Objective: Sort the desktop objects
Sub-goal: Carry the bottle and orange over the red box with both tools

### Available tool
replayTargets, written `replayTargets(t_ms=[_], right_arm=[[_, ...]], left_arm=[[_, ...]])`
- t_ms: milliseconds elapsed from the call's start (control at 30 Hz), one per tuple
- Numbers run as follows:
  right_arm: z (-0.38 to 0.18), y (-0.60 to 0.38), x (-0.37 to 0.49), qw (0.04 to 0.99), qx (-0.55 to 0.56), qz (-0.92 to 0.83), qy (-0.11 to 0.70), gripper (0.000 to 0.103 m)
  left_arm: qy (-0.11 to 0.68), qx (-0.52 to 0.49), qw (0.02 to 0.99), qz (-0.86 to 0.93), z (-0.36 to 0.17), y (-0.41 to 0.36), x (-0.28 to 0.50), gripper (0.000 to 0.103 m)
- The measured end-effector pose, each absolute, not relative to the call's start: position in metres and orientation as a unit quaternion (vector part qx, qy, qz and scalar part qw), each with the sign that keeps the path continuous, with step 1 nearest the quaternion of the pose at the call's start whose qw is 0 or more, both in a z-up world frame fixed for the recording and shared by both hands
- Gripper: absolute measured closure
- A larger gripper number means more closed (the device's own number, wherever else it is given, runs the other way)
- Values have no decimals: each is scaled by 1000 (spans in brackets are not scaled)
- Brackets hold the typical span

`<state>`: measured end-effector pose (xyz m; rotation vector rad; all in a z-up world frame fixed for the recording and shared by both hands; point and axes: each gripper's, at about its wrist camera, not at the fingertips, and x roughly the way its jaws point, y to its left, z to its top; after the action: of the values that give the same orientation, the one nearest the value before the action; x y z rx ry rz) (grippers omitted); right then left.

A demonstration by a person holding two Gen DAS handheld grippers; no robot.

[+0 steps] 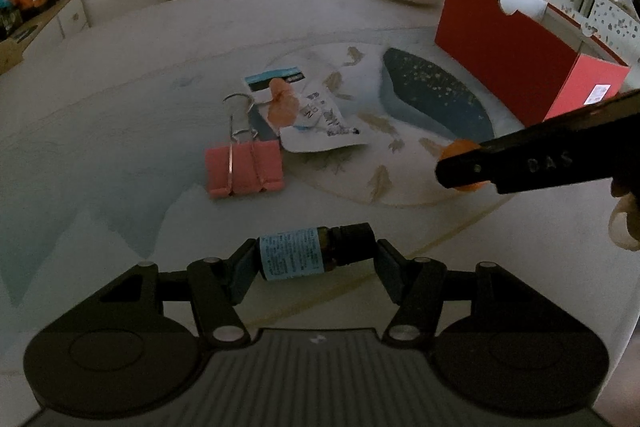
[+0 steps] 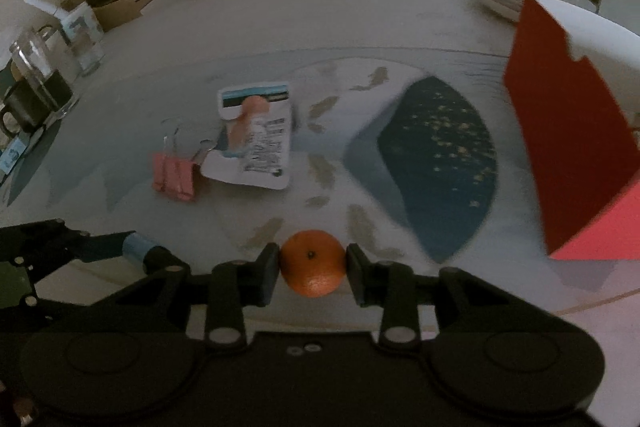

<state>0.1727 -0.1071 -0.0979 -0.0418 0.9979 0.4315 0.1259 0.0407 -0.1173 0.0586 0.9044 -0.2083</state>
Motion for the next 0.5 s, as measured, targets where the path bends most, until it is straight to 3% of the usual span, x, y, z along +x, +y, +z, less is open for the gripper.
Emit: replayTargets(t_ms=[500], right_arm=[[-91,-160,169,861,-12,192,470,68]], left_arm=[[430,30,894,-123,-100,-5,137,41]])
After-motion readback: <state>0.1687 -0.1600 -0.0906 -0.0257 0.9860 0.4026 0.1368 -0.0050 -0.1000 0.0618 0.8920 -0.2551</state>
